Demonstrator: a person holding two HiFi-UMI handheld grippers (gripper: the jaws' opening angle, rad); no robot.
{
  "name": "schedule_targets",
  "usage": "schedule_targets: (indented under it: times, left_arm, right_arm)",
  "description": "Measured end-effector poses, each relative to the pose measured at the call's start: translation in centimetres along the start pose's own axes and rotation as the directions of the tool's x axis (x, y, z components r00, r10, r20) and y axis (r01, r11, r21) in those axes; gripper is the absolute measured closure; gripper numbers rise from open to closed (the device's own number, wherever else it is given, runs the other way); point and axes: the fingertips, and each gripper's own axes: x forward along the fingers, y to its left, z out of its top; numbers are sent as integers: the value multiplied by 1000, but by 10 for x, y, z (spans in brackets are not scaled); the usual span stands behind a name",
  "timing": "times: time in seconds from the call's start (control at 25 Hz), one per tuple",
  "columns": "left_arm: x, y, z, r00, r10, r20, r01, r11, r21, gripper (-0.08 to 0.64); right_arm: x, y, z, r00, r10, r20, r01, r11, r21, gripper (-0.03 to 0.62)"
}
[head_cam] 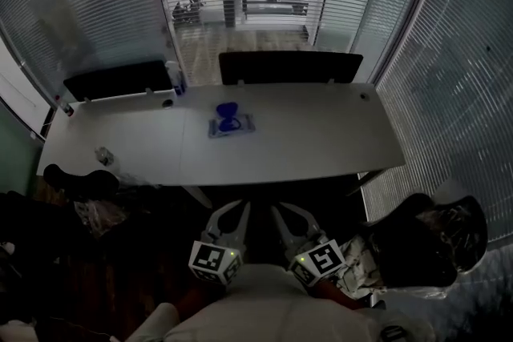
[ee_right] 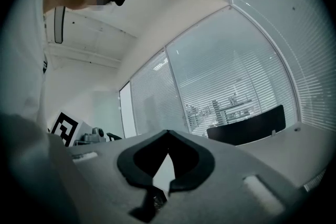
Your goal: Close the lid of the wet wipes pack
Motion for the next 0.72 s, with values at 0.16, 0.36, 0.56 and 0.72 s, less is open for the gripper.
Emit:
schedule_targets:
  times: [0.16, 0.36, 0.56, 0.72]
  left_arm:
    - [8, -8, -1, 1000, -15, 1, 15, 1000, 11, 557]
    - [14, -4, 0, 1000, -5, 5, 5, 1000, 11, 557]
    - [18, 18, 0, 1000, 18, 0, -18, 1000, 12, 557]
    - [27, 43, 2, 999, 33, 0, -33, 999, -9, 557]
  right_arm:
    - [-4, -9, 2, 1000, -11, 10, 11, 1000, 12, 592]
    - [-1, -17, -1, 1000, -18, -7, 18, 1000, 14, 592]
    - [18, -21, -8, 1000, -17, -16, 17, 1000, 24, 592]
    - [44, -27, -10, 1000, -12, -27, 13, 999, 33, 592]
